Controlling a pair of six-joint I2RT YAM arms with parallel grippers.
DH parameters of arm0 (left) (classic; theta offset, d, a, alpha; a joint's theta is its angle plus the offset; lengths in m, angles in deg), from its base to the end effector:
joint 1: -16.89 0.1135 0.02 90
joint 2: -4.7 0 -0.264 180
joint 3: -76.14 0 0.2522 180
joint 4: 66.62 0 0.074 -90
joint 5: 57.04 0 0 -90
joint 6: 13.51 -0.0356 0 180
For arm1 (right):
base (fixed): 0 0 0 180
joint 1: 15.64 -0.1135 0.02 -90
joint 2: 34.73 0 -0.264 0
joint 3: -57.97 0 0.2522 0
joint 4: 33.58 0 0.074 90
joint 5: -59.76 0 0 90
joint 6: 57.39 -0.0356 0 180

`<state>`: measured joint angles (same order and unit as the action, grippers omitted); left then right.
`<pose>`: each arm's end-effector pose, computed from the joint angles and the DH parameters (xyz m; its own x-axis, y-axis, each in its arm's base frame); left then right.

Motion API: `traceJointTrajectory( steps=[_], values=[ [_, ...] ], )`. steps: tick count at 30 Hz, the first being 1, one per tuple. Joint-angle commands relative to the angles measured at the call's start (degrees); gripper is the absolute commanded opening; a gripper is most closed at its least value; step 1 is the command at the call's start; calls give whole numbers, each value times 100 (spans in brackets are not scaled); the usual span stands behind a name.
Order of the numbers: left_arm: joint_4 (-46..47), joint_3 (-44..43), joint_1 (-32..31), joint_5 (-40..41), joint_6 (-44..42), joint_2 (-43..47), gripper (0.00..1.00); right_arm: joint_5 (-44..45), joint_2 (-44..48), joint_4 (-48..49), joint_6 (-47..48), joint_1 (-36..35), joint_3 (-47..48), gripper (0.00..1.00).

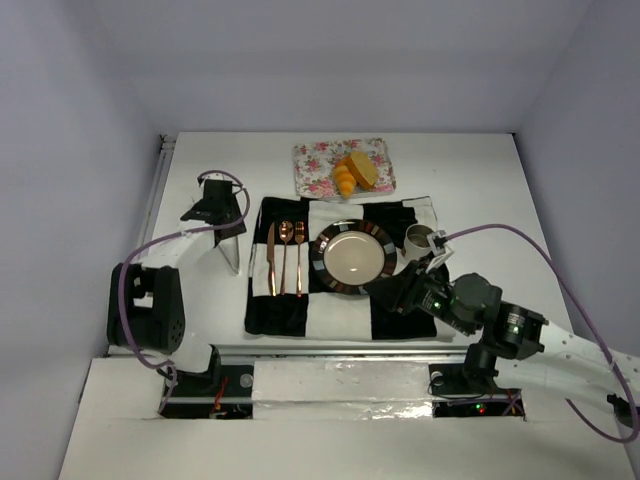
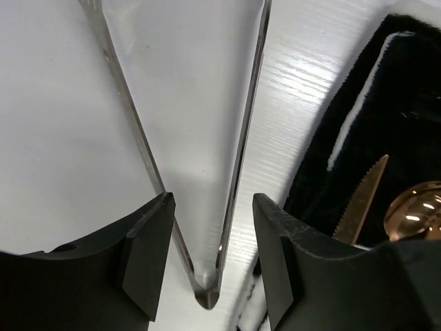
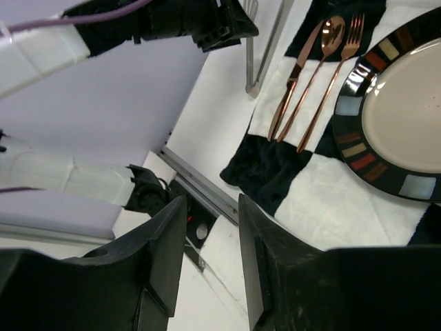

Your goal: Place the bread

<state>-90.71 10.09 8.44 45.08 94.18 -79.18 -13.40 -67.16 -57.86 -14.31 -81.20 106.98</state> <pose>0.3106 -0.0386 0.2261 -0.6263 -0.2073 -0.7515 -0.2112 0.9731 -0.0925 0.0698 0.1286 0.3126 -0.5875 0.3968 -0.7052 -0.4735 0.5381 0.6973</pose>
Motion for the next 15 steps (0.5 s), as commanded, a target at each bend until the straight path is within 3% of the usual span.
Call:
traceJointTrajectory(
  steps=[1, 10, 15],
  values=[
    [356, -457, 10, 1, -170, -216, 47, -146, -211, 525, -11, 17, -35, 43],
    [611, -1169, 10, 176, -476, -1560, 45, -568, -870, 1165, -81, 17, 0, 43],
    [567, -1503, 10, 343, -592, -2159, 37, -621, -1046, 1298, -98, 17, 44, 43]
  ],
)
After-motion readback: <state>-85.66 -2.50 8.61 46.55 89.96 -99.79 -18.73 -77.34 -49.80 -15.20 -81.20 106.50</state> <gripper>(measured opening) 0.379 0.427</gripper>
